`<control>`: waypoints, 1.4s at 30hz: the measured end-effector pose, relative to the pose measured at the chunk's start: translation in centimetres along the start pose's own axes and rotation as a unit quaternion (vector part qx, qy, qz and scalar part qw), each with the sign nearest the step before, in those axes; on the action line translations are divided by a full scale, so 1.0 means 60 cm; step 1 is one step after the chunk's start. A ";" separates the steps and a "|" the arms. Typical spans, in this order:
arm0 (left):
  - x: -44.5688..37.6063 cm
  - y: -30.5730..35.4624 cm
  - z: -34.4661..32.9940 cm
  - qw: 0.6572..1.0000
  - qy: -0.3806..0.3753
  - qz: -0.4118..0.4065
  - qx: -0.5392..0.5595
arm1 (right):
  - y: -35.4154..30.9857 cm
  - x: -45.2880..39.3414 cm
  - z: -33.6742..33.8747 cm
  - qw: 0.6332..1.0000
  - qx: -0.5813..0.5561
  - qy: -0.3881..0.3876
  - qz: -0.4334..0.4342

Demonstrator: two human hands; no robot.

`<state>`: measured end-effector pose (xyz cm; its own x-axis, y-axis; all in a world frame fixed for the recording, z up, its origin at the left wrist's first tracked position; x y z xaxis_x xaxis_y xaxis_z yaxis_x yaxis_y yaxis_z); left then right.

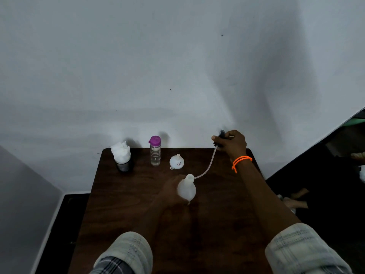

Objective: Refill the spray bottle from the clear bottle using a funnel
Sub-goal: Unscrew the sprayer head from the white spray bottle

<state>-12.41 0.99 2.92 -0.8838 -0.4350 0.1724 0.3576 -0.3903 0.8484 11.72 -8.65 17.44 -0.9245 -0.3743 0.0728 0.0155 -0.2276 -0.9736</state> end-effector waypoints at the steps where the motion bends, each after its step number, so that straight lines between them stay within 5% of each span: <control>1: 0.003 -0.001 0.003 1.000 0.006 0.000 0.000 | 0.011 0.000 0.008 1.000 -0.012 0.014 -0.020; 10: 0.010 -0.017 0.007 0.999 0.034 -0.008 0.017 | 0.144 0.006 0.056 0.974 -0.128 0.047 -0.181; 31: 0.018 -0.031 -0.009 0.999 0.026 -0.018 -0.009 | 0.223 0.026 0.071 0.951 -0.180 0.072 -0.241; 42: 0.024 -0.067 -0.011 0.998 0.044 0.022 -0.025 | 0.229 0.032 0.069 0.936 -0.213 -0.020 -0.279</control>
<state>-14.90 1.41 -0.59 -0.8372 -0.5221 0.1629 0.4126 -0.4075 0.8147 11.74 -16.24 5.08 -0.7284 -0.3392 0.5953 -0.6267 -0.0213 -0.7790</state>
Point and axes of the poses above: each hand's wrist, its own x-axis away from the middle knuckle, its own z-axis out of the back of the hand, y = z × x, the point moved 8 cm from there along -x, towards the middle knuckle
